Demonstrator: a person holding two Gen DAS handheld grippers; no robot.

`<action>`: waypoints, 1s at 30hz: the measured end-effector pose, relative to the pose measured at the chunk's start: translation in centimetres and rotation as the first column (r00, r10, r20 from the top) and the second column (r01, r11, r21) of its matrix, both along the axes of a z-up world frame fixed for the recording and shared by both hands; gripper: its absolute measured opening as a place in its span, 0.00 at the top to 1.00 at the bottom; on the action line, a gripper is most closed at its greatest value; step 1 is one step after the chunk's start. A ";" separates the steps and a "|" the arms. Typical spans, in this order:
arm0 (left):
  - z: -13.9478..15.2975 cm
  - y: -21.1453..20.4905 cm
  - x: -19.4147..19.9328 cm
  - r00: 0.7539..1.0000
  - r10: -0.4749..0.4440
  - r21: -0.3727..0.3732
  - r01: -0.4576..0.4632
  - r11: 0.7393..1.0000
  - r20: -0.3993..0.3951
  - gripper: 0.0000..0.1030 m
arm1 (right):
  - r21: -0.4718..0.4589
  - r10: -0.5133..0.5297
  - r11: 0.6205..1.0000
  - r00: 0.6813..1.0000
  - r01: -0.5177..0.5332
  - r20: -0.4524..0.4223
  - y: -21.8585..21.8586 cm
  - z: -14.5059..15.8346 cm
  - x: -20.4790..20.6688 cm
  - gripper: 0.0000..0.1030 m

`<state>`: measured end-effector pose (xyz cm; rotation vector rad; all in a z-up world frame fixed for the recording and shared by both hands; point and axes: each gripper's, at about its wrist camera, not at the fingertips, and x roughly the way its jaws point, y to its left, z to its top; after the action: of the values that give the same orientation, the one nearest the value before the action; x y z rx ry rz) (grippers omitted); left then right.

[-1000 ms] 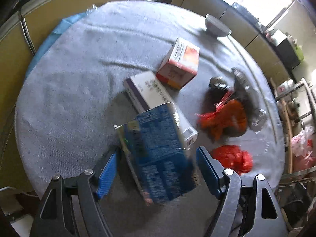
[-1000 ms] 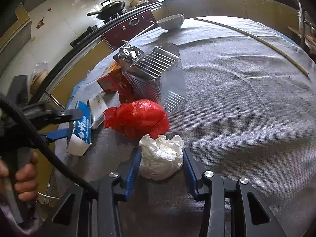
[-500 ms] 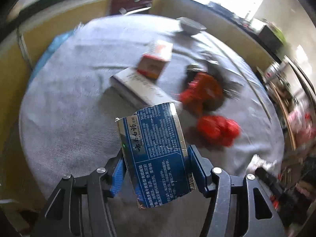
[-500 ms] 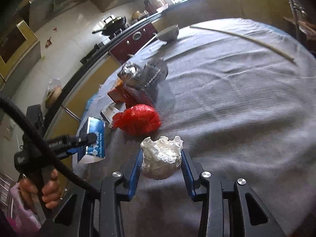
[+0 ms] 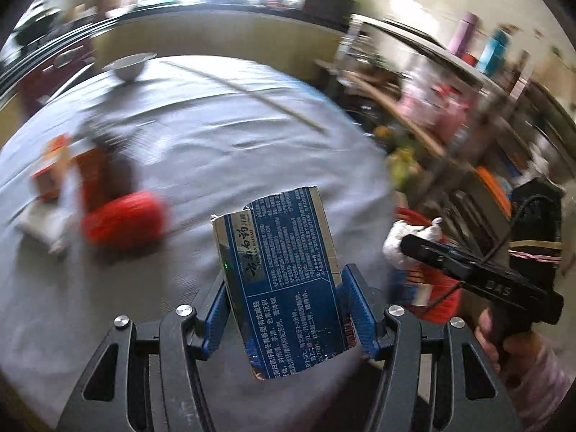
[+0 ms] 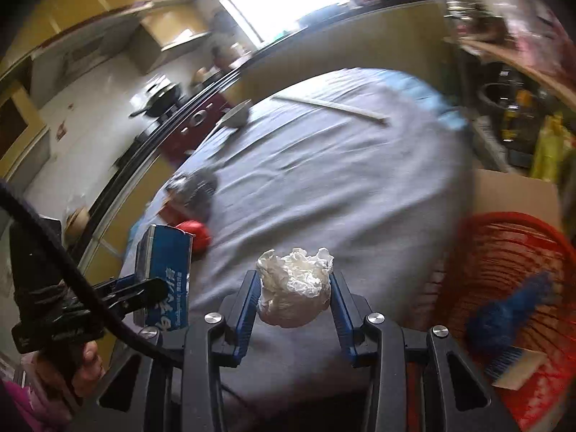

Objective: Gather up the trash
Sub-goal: 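Carry the tissue and blue medicine box to the red basket and release both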

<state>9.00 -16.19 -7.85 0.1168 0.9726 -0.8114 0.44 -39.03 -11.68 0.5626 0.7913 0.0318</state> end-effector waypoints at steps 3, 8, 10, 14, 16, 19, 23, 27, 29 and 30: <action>0.2 -3.5 -1.3 0.995 -0.099 -0.005 0.099 0.995 -0.001 0.40 | -0.007 -0.089 0.996 0.996 0.089 -0.007 -3.2 0.0 -2.7 0.60; 0.0 -9.2 -2.6 0.973 -0.229 -0.022 0.228 0.973 -0.024 0.40 | -0.003 -0.219 0.976 0.975 0.219 -0.035 -7.8 -0.7 -6.9 0.60; 0.0 -10.9 -3.7 0.962 -0.272 -0.030 0.271 0.962 -0.035 0.40 | 0.003 -0.259 0.966 0.965 0.259 -0.042 -9.2 -0.9 -8.2 0.60; -0.4 -14.5 -4.9 0.940 -0.338 -0.039 0.337 0.941 -0.053 0.38 | 0.021 -0.320 0.947 0.946 0.321 -0.054 -11.5 -1.2 -10.4 0.58; -0.6 -15.9 -5.5 0.930 -0.360 -0.044 0.358 0.933 -0.069 0.35 | 0.038 -0.347 0.936 0.936 0.349 -0.059 -12.4 -1.4 -11.2 0.54; -0.9 -16.8 -5.7 0.925 -0.372 -0.030 0.371 0.928 -0.080 0.33 | 0.083 -0.375 0.921 0.924 0.380 -0.072 -13.3 -1.9 -11.9 0.48; -1.1 -16.4 -5.7 0.932 -0.357 0.002 0.358 0.934 -0.067 0.33 | 0.132 -0.403 0.903 0.913 0.408 -0.065 -14.3 -2.2 -12.7 0.44; 0.1 -14.5 -5.1 0.960 -0.278 0.089 0.276 0.957 0.018 0.33 | 0.119 -0.404 0.906 0.914 0.406 -0.036 -14.0 -1.0 -12.5 0.44; 0.8 -13.2 -4.6 0.972 -0.226 0.131 0.216 0.968 0.068 0.32 | 0.114 -0.394 0.912 0.919 0.394 -0.017 -13.6 -0.3 -11.8 0.44; 1.3 -12.3 -4.3 0.977 -0.192 0.155 0.176 0.972 0.096 0.32 | 0.111 -0.387 0.916 0.922 0.385 -0.006 -13.3 0.1 -11.4 0.44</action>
<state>4.69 -28.48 -6.57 0.3798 0.9241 -0.8938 -10.95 -52.30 -11.56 0.8157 0.6532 -0.2859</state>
